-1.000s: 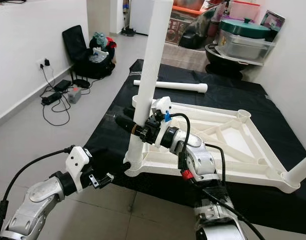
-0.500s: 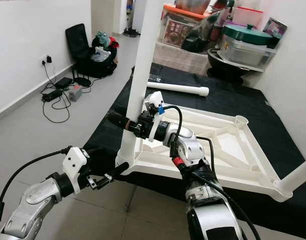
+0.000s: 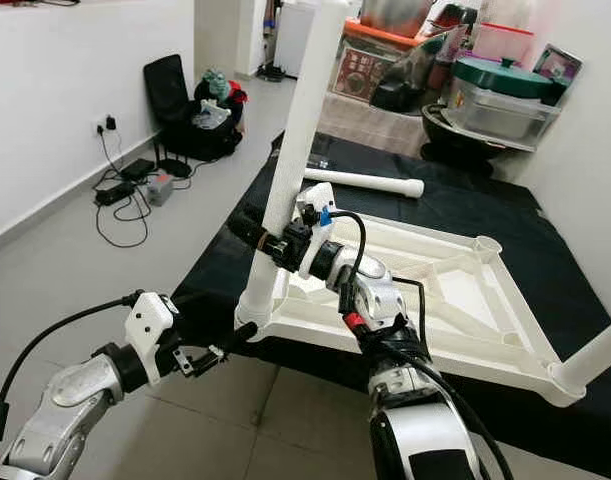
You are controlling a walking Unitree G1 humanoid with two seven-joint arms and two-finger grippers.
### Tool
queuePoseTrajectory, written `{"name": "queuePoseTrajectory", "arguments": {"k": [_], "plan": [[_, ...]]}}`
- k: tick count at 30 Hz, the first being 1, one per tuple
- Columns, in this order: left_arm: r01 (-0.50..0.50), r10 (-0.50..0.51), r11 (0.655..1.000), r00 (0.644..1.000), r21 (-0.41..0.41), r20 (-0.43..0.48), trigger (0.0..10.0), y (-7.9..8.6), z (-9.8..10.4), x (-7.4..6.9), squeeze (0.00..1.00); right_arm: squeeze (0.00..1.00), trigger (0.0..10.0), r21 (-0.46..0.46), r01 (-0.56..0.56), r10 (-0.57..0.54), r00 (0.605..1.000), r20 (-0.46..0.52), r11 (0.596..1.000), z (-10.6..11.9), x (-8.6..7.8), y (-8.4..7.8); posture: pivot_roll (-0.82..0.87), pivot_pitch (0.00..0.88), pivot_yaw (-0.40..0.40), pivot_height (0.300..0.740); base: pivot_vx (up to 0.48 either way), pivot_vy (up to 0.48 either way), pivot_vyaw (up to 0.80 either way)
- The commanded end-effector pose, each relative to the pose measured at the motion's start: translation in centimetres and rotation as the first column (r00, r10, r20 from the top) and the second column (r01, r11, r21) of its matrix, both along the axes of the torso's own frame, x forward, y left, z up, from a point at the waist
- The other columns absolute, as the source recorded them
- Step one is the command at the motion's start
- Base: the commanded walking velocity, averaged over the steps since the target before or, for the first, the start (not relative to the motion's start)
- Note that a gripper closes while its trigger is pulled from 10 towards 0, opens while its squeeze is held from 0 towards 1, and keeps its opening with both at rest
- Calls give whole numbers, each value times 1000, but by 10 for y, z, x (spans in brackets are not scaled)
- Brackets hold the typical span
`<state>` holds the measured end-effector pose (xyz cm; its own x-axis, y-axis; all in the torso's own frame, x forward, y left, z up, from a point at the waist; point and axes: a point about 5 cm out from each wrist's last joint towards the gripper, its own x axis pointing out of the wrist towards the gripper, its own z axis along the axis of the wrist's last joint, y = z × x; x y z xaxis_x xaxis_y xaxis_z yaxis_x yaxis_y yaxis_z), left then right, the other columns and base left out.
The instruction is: Building children table
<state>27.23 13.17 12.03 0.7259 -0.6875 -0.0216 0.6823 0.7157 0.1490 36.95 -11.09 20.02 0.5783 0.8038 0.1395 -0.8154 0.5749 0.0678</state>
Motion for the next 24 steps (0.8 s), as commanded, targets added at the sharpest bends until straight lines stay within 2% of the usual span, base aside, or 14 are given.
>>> {"name": "queuePoseTrajectory", "arguments": {"k": [1,3,6,10,11,13,15,17,20,22,23,24], "plan": [[7,-7,1000,1000,7,-15,10000,-3,-2,3,0,0,10000,-37,157,-159,986,-49,987,-21,1,-22,114,0,-159,740,0,0,0],[12,-12,1000,1000,5,-12,10000,-5,-2,6,0,0,10000,-50,264,-266,963,-37,963,-26,2,-36,107,0,-152,740,0,0,0],[13,-13,1000,1000,4,-12,10000,-5,-1,6,0,0,10000,-52,282,-284,958,-35,958,-27,2,-38,107,0,-152,740,0,0,0],[16,-16,1000,1000,8,-8,10000,-5,-1,9,0,0,10000,-160,387,-387,922,35,908,-36,-1,-49,91,0,-136,740,0,0,0],[16,-16,1000,1000,8,-8,10000,-5,-1,9,0,0,10000,-160,387,-387,922,35,908,-36,-1,-49,91,0,-136,740,0,0,0],[16,-16,1000,1000,12,-5,10000,-4,-1,11,0,0,10000,-196,441,-439,897,57,876,-41,-2,-54,83,0,-129,740,0,0,0],[16,-16,1000,1000,12,-5,10000,-4,-1,11,0,0,10000,-196,441,-439,897,57,876,-41,-2,-54,83,0,-129,740,0,0,0],[18,-18,1000,1000,11,-1,10000,-5,0,13,0,0,10000,-234,483,-481,874,70,844,-46,-3,-57,83,0,-128,740,0,0,0],[19,-19,1000,1000,10,0,10000,-6,1,14,0,0,10000,-258,507,-509,858,65,822,-51,-3,-59,82,0,-129,740,0,0,0],[18,-18,1000,1000,8,-1,10000,-6,0,15,0,0,10000,-312,559,-589,808,-4,768,-65,-2,-66,82,0,-132,740,0,0,0],[18,-18,1000,1000,8,-1,10000,-6,0,15,0,0,10000,-312,559,-589,808,-4,768,-65,-2,-66,82,0,-132,740,0,0,0],[17,-17,1000,1000,8,-2,10000,-5,0,15,0,0,10000,-331,581,-627,778,-42,743,-71,-1,-68,83,0,-133,740,0,0,0]]}}
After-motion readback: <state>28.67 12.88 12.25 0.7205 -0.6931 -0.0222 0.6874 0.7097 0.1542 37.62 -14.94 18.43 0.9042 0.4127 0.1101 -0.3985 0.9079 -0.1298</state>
